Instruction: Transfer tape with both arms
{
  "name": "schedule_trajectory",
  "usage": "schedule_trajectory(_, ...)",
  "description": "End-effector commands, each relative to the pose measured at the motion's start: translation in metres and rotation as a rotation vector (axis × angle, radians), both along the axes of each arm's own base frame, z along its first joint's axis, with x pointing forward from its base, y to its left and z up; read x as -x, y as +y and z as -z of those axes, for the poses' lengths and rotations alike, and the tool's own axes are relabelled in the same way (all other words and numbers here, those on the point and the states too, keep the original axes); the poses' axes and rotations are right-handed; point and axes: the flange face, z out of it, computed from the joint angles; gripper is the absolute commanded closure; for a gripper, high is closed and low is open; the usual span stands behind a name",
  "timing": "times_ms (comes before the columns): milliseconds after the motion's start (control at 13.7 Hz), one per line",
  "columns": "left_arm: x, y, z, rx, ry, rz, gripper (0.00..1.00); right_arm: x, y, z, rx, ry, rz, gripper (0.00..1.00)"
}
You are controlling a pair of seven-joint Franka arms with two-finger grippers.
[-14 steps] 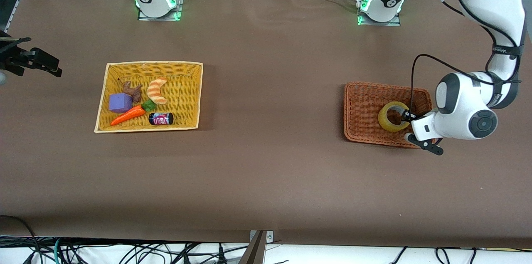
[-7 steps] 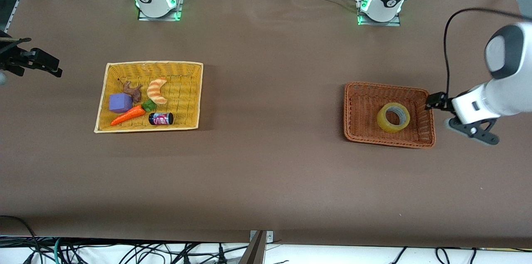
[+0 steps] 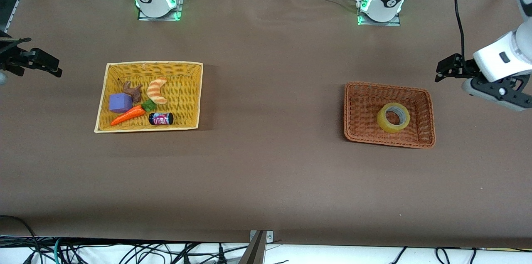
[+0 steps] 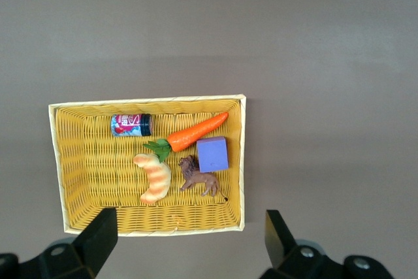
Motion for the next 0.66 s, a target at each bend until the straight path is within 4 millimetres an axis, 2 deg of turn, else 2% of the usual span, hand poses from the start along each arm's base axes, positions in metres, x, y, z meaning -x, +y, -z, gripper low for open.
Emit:
schedule_trajectory(0,0.046,-0.017,-0.004,0.003,-0.094,-0.128,0.0,-0.002,-0.002,-0.004,-0.014,0.003,-0.007,0.0)
schedule_trajectory(218,0.047,-0.007,0.0,0.0,-0.089,-0.154,0.0,-0.003,-0.002,-0.004,-0.014,0.002,-0.007,0.0)
schedule_trajectory(583,0.041,-0.008,-0.002,-0.006,-0.038,-0.151,0.0,-0.002,-0.001,-0.004,-0.013,0.004,-0.007,0.0)
